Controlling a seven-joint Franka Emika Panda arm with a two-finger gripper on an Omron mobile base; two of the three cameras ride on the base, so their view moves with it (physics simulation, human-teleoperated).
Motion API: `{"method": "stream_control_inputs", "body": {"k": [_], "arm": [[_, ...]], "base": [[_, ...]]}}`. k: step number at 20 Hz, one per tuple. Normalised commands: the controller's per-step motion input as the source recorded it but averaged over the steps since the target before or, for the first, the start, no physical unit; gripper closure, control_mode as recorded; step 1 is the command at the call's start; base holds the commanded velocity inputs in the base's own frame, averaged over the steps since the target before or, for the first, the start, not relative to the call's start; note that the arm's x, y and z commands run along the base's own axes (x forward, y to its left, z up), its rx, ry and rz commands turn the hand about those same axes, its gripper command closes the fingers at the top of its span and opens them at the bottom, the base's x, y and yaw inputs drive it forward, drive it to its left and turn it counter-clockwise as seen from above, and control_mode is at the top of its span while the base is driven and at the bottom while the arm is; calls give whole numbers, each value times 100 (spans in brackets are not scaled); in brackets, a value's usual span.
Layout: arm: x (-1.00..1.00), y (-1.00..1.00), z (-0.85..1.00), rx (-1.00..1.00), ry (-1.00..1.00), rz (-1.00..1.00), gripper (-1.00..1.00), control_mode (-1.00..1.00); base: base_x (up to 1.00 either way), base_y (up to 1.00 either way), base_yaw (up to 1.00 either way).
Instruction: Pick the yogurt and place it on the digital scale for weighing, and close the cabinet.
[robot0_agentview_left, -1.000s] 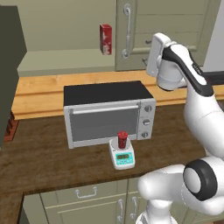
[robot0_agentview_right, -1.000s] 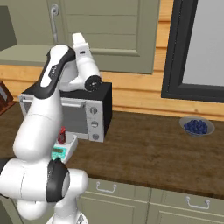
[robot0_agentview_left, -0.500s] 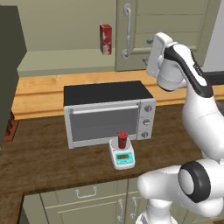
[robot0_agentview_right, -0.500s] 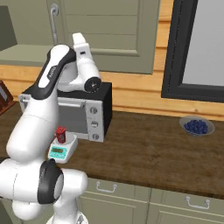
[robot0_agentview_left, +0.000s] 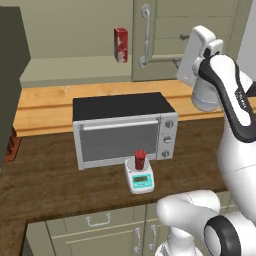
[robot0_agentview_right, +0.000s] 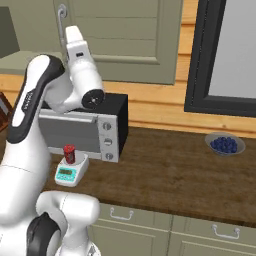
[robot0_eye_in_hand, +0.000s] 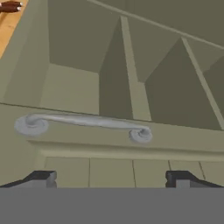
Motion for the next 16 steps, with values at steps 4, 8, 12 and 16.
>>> {"method": "stream_control_inputs", "body": {"k": [4,8,12,16], "arm": [[-100,40,16,7,12,0,-100,-100],[-100,79,0,10,-2,0,-100,-100],[-99,77,-4,7,0,0,-100,-100],[-90,24,-57,2,9,0,-100,-100]], "base": [[0,0,0],[0,0,0],[0,0,0],[0,0,0]]}}
